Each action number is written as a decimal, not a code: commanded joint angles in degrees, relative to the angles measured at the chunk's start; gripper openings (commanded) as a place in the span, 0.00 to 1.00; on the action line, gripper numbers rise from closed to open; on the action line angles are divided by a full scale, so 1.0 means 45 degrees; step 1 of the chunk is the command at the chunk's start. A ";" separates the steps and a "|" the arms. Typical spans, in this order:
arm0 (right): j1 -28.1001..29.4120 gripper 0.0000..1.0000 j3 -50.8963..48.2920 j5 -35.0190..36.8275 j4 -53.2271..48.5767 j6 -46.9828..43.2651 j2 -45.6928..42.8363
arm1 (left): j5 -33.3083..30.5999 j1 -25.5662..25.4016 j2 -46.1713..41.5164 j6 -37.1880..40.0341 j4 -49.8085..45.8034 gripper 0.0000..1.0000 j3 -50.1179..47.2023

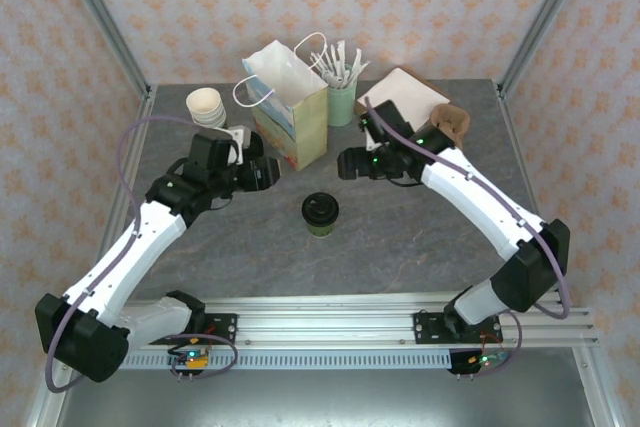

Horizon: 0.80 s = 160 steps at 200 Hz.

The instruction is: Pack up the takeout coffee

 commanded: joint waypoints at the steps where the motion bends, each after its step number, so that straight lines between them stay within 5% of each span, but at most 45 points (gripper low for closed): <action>1: -0.0006 0.83 0.0081 0.0119 0.2313 0.0145 -0.0739 | -0.0389 -0.0182 0.0313 -0.0035 0.0293 0.76 0.0470; 65: 0.0014 0.81 -0.0369 0.0381 0.3881 0.0339 -0.0815 | -0.0991 0.0532 0.3415 -0.0263 -0.0881 0.62 0.5372; 160: 0.0020 0.81 -0.1436 0.0923 0.3832 -0.0146 -0.1713 | -0.2202 0.2052 0.8957 -0.0292 -0.3528 0.68 1.2525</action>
